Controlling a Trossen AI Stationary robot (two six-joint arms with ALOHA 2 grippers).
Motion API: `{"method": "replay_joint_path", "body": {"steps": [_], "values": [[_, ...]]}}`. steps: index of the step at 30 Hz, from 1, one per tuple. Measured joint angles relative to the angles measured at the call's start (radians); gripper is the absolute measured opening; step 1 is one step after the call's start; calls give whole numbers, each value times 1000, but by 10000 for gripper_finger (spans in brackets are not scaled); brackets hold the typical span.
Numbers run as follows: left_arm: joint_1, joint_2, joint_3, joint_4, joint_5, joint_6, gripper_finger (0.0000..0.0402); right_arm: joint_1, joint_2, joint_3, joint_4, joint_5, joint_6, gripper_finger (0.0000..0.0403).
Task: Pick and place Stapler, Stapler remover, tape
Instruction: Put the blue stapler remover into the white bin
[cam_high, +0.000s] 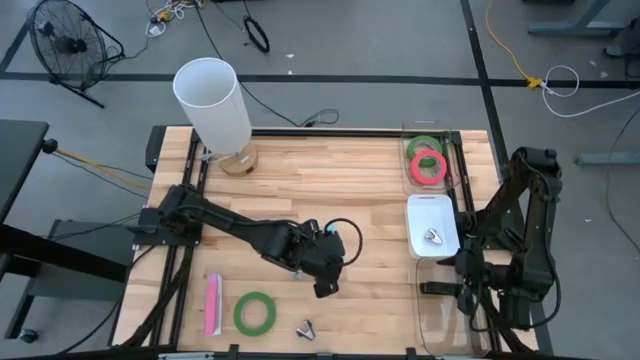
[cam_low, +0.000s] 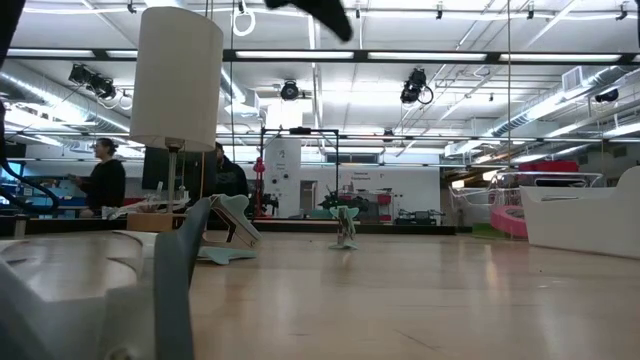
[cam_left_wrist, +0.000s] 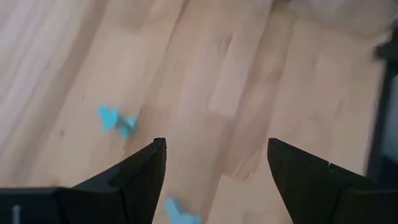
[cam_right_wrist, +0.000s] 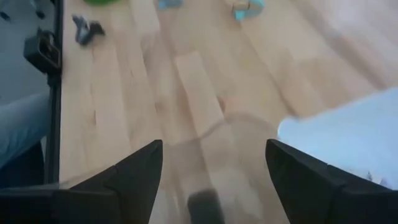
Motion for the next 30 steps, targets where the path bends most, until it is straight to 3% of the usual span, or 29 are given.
{"method": "replay_joint_path", "body": {"steps": [6, 11, 16, 30], "values": [[9, 60, 0, -159, 62, -220, 265, -52, -66, 1, -6, 83, -94, 283], [-9, 78, -4, -261, 147, -443, 249, -87, -102, 2, -5, 96, -162, 283], [-42, 95, -6, -315, 159, -600, 237, -102, -106, 2, 2, 112, -206, 283], [-59, 212, -7, -334, 146, -638, 236, -110, -106, 2, 36, 113, -255, 283]]}}
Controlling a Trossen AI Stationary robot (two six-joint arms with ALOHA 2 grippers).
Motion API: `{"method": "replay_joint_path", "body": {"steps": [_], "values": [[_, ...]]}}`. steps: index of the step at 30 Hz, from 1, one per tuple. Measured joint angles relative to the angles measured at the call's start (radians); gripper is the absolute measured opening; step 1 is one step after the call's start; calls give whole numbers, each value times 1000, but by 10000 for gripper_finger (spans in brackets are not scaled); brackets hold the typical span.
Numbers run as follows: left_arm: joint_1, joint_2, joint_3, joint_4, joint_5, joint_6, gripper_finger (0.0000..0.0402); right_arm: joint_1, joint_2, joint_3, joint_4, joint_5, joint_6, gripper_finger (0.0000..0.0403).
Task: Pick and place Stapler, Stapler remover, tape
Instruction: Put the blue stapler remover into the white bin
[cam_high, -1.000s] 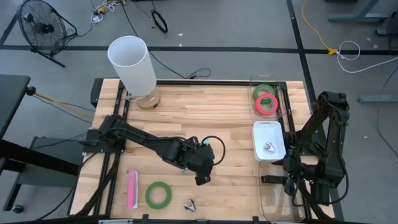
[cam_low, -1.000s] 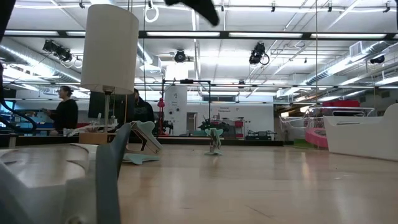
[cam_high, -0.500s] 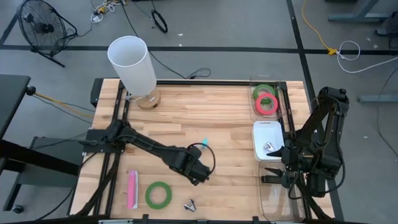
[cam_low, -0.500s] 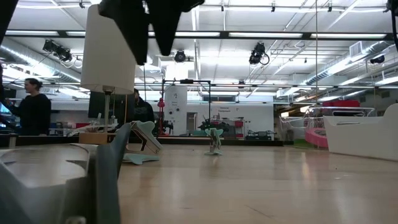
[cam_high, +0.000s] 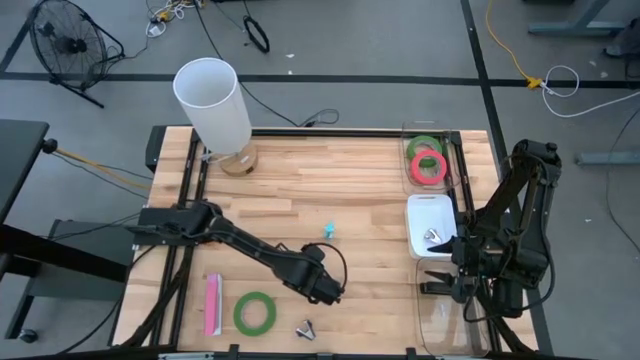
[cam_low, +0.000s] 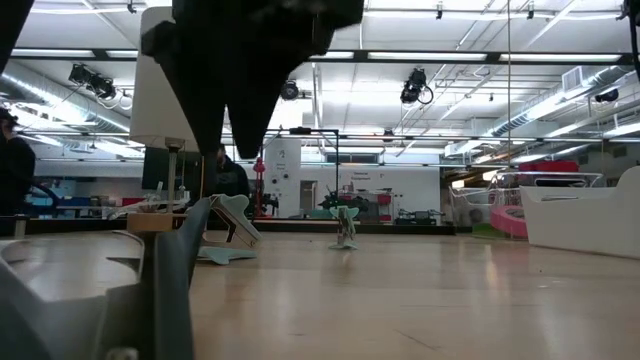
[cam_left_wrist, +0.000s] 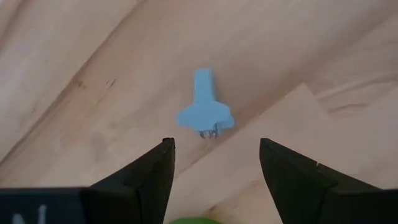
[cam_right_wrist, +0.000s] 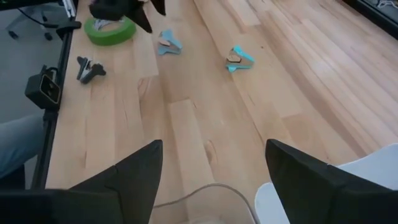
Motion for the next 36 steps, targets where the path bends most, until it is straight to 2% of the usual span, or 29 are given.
{"method": "replay_joint_path", "body": {"steps": [17, 24, 28, 32, 36], "values": [[25, 85, -3, -19, 27, 27, 236, 0, 0, 0, 54, 17, -36, 283], [35, 91, -100, 24, 39, 42, 233, 0, 0, 1, 89, 18, -80, 283], [39, 87, -141, 46, 53, 48, 196, 0, 0, 1, 88, 26, -83, 283], [39, 85, -144, 73, 47, 74, 105, 0, 0, 1, 89, 34, -98, 283], [39, 85, -142, 83, 40, 108, 98, 0, 0, 1, 92, 44, -98, 283]]}}
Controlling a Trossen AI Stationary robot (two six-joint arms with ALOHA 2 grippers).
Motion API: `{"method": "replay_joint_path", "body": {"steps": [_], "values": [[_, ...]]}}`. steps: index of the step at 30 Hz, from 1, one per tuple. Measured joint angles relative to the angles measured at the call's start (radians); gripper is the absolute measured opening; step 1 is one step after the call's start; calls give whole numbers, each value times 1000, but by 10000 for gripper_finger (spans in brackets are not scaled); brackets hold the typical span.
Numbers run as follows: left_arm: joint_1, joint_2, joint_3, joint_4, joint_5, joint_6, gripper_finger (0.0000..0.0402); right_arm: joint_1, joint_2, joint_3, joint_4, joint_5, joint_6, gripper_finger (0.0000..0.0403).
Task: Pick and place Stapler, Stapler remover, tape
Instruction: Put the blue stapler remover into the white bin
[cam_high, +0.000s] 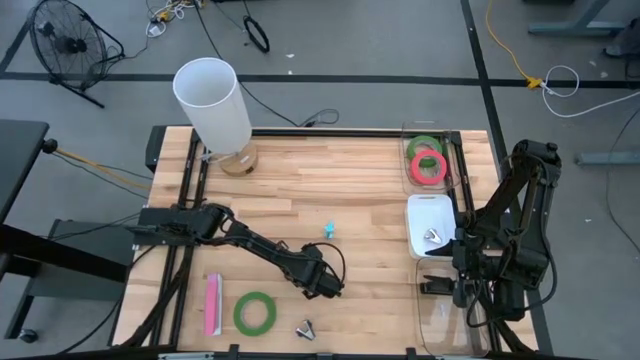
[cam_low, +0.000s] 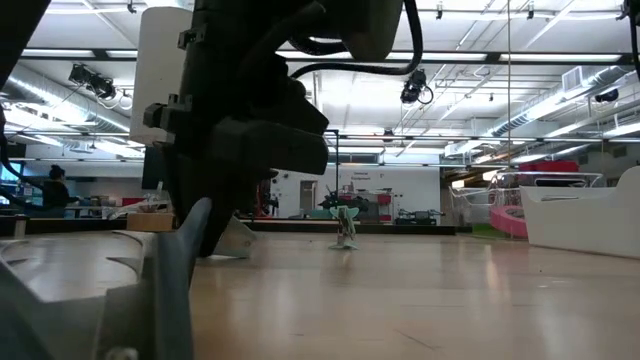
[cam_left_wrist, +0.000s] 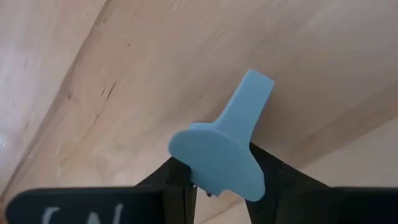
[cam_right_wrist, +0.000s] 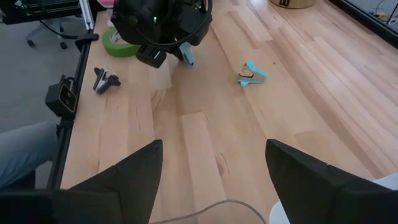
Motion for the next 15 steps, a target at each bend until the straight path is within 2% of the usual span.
{"method": "replay_joint_path", "body": {"steps": [9, 15], "values": [[-1, -10, 12, -7, -19, 1, 98, 0, 0, 0, 1, 17, -2, 283], [-11, -39, 150, -22, -125, 77, 98, -3, 0, 0, 1, 32, -7, 283]]}}
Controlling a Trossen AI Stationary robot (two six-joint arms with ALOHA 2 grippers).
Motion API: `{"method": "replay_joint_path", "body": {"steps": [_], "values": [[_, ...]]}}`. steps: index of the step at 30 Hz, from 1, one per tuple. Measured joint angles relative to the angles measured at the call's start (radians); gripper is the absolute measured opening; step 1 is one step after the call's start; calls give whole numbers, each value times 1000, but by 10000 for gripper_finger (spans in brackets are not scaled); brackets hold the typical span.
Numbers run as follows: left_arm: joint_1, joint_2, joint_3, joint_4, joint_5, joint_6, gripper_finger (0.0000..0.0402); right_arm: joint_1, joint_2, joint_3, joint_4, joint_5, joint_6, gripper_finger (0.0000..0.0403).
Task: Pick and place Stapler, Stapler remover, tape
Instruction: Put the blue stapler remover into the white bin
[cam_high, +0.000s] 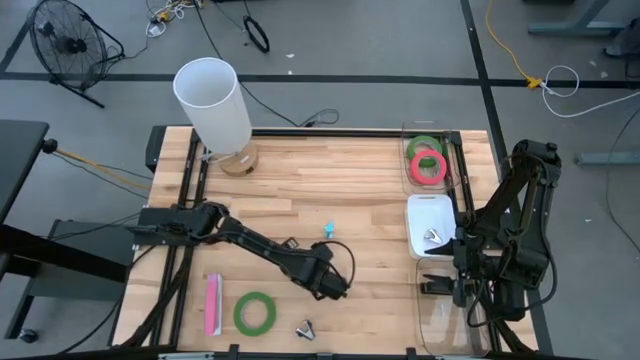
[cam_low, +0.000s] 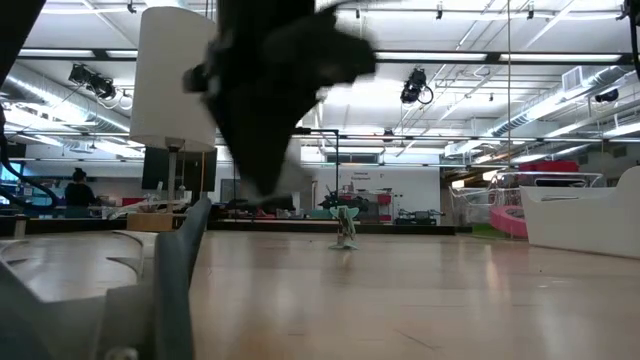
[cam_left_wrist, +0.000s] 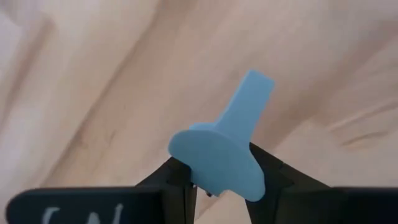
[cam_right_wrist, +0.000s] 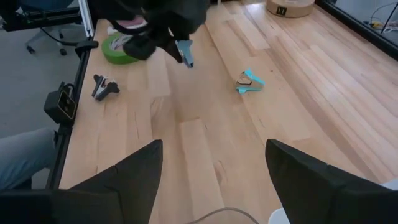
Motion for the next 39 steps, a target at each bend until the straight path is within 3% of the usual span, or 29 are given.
{"method": "replay_joint_path", "body": {"steps": [6, 12, 20, 33, 39], "values": [[-4, -3, 220, 19, -159, 158, 98, -19, 0, 0, 62, 69, -68, 283], [5, -4, 386, 171, -300, 377, 98, -73, 0, 0, 247, 114, -312, 283], [45, -5, 408, 485, -233, 642, 98, -168, 0, 0, 495, 186, -653, 283], [66, -3, 408, 559, -196, 699, 98, -285, 0, 0, 586, 170, -799, 283], [67, -3, 408, 568, -193, 706, 98, -333, 0, 0, 733, 59, -938, 283]]}}
